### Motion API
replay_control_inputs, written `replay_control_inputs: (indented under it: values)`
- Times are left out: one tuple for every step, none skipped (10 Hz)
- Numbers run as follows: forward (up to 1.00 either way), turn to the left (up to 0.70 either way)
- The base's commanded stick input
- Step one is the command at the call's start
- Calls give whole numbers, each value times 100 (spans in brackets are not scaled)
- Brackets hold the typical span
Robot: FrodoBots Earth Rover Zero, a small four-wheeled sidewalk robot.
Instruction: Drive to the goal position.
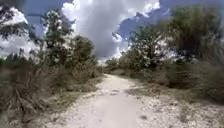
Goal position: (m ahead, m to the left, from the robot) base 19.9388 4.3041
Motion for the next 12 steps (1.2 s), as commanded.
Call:
replay_control_inputs:
  values:
    - [50, 0]
    - [50, 0]
    - [50, 0]
    - [50, 0]
    - [50, 0]
    - [50, 0]
    - [50, 0]
    - [50, 0]
    - [50, 0]
    - [50, 0]
    - [50, 0]
    - [50, 0]
